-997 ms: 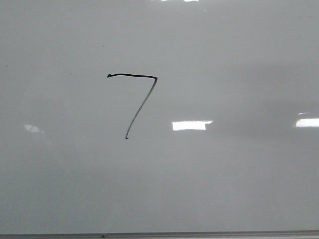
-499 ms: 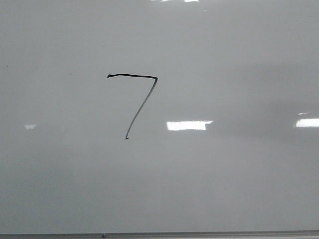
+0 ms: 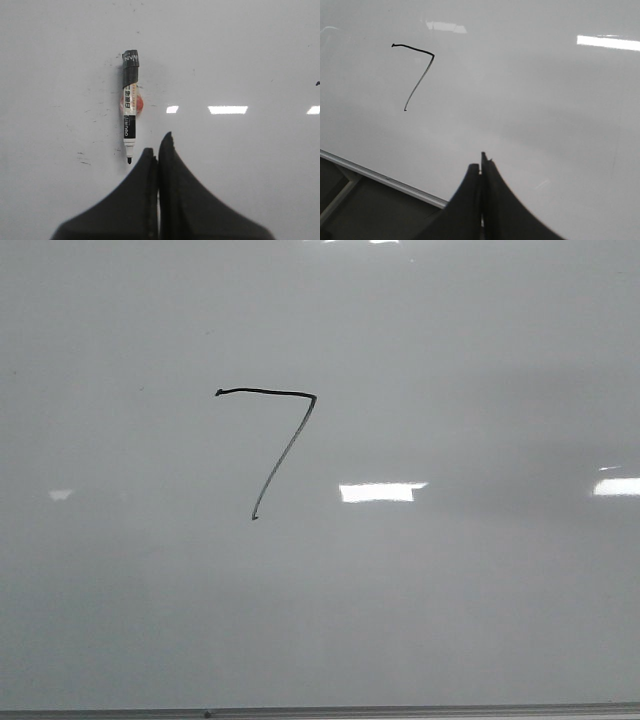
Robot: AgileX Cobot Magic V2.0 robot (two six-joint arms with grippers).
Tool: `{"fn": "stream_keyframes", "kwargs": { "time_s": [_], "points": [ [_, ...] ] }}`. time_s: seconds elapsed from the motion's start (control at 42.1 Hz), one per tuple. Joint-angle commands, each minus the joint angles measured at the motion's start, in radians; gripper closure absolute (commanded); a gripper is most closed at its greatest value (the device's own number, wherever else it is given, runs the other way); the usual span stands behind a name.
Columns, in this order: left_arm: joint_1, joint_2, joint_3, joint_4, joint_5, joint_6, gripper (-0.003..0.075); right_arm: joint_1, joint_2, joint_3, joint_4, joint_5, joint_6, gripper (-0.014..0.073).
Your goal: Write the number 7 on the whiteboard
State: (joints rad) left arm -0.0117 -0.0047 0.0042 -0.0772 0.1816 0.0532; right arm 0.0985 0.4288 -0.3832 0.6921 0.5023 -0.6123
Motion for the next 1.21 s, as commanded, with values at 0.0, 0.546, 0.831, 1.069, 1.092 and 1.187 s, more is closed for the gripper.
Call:
{"fn": "stream_keyframes", "kwargs": {
  "time_s": [0.0,0.546,0.831,1.069,1.092,1.187],
  "points": [
    [-0.002,-0.017,0.007,-0.001,-0.074,-0.010,0.0741,-0.006,0.004,-0.026,0.027,-0.058,-0.003,0.0662],
    [-0.002,-0.017,0.007,-0.001,-0.074,-0.010,0.0741,-0.006,0.004,-0.026,0.023,-0.082,-0.014,0.0662],
    [-0.002,-0.017,0.007,-0.001,-0.074,-0.010,0.0741,-0.006,-0.065,0.105,-0.253,-0.393,0.227,0.0662],
    [-0.002,-0.017,0.007,-0.001,-0.074,-0.010,0.0741,-0.021,-0.214,0.295,-0.647,-0.531,0.658,0.0662],
    [-0.002,-0.017,0.007,-0.001,-0.074,-0.010,0.0741,-0.026,-0.226,0.310,-0.655,-0.529,0.676,0.0662],
    [-0.002,-0.017,0.007,-0.001,-0.074,-0.010,0.0741,-0.071,-0.270,0.363,-0.657,-0.510,0.719,0.0662]
  ]
}}
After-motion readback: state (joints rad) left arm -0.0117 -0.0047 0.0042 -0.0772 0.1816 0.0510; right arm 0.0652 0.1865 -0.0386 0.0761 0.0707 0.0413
